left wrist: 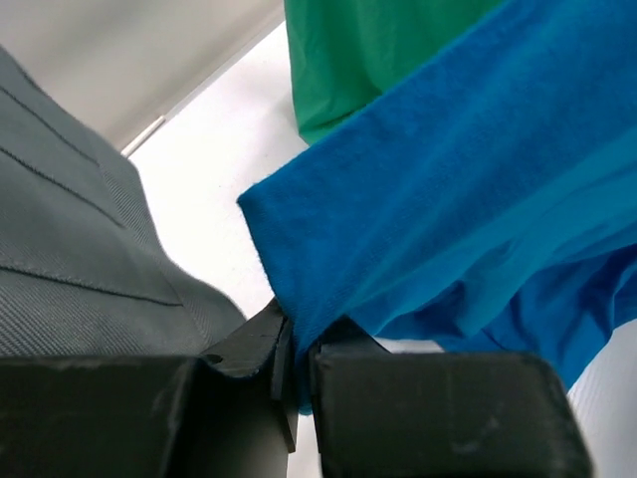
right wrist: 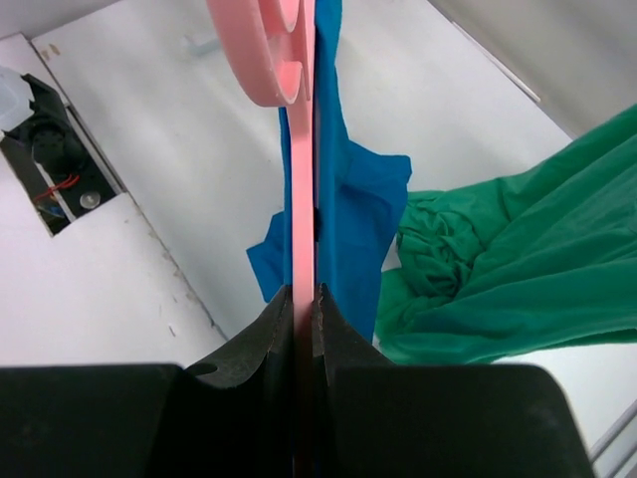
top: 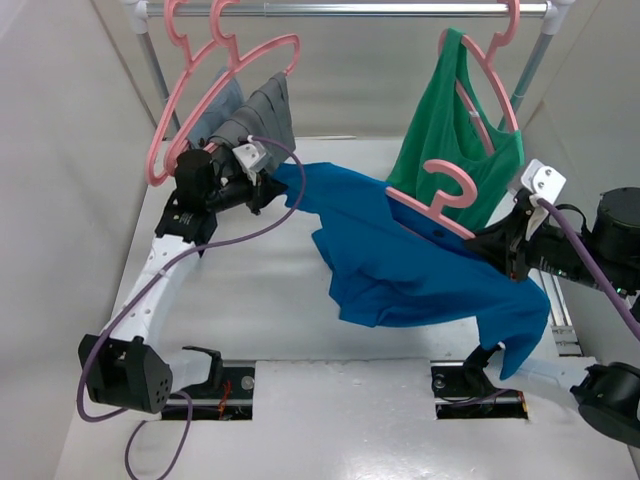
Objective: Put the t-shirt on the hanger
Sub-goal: Place tshirt on hanger, then hang the hanger with tshirt onto the clothesline
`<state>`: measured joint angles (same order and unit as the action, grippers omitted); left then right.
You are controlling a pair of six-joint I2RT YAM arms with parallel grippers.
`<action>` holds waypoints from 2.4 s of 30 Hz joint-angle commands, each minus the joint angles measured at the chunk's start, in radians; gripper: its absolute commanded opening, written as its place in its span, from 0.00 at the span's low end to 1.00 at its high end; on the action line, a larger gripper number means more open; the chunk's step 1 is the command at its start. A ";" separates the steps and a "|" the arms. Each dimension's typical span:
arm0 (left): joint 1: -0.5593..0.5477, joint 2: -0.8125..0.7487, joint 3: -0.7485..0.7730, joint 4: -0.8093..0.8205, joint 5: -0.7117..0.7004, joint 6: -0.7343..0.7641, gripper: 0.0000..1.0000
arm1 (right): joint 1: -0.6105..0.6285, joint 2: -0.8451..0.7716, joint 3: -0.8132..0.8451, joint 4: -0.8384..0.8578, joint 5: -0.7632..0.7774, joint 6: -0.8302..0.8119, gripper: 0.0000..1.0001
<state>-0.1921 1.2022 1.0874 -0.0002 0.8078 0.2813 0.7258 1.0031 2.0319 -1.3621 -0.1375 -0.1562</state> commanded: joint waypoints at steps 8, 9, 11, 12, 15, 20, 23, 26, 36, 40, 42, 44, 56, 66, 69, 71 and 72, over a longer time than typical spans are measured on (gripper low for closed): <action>-0.061 0.028 0.029 -0.070 -0.143 0.068 0.00 | -0.005 -0.040 0.064 0.020 -0.003 0.043 0.00; -0.061 0.028 0.029 -0.070 -0.154 0.068 0.00 | -0.005 -0.029 0.063 0.029 -0.004 0.043 0.00; -0.061 0.039 0.029 -0.089 -0.163 0.068 0.00 | -0.005 -0.018 0.085 0.029 -0.004 0.043 0.00; -0.061 0.039 0.020 -0.110 -0.164 0.093 0.00 | -0.005 -0.006 0.108 0.029 -0.004 0.043 0.00; -0.087 0.028 0.020 -0.135 -0.154 0.147 0.17 | -0.005 0.026 0.137 0.029 0.037 0.043 0.00; -0.119 -0.003 0.020 -0.135 -0.121 0.157 1.00 | -0.005 0.156 0.213 0.029 0.183 0.086 0.00; -0.144 -0.035 0.020 -0.135 -0.160 0.157 1.00 | -0.005 0.270 0.356 0.029 0.243 0.095 0.00; -0.184 -0.073 0.020 -0.144 -0.235 0.166 1.00 | -0.005 0.351 0.527 0.029 0.361 0.095 0.00; -0.227 -0.197 -0.036 -0.135 -0.259 0.125 1.00 | -0.017 0.384 0.392 0.279 0.726 0.075 0.00; -0.227 -0.208 -0.069 -0.124 -0.230 0.095 1.00 | -0.026 0.362 0.314 0.411 0.788 0.046 0.00; -0.227 -0.217 -0.078 -0.112 -0.229 0.082 1.00 | -0.070 0.390 0.314 0.436 0.741 0.037 0.00; -0.227 -0.217 -0.087 -0.101 -0.229 0.073 1.00 | -0.117 0.432 0.326 0.460 0.658 0.037 0.00; -0.227 -0.274 -0.142 -0.083 -0.219 0.053 1.00 | -0.219 0.517 0.352 0.647 0.629 0.046 0.00; -0.227 -0.283 -0.152 -0.092 -0.240 0.062 1.00 | -0.350 0.588 0.356 0.647 0.454 0.093 0.00; -0.227 -0.283 -0.152 -0.092 -0.240 0.062 1.00 | -0.413 0.609 0.332 0.647 0.351 0.130 0.00; -0.227 -0.283 -0.152 -0.092 -0.249 0.062 1.00 | -0.422 0.609 0.321 0.638 0.314 0.130 0.00; -0.227 -0.283 -0.152 -0.092 -0.249 0.071 1.00 | -0.422 0.609 0.308 0.627 0.300 0.130 0.00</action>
<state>-0.4179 0.9428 0.9405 -0.1249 0.5632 0.3531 0.3199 1.6306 2.3394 -0.8440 0.2512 -0.0582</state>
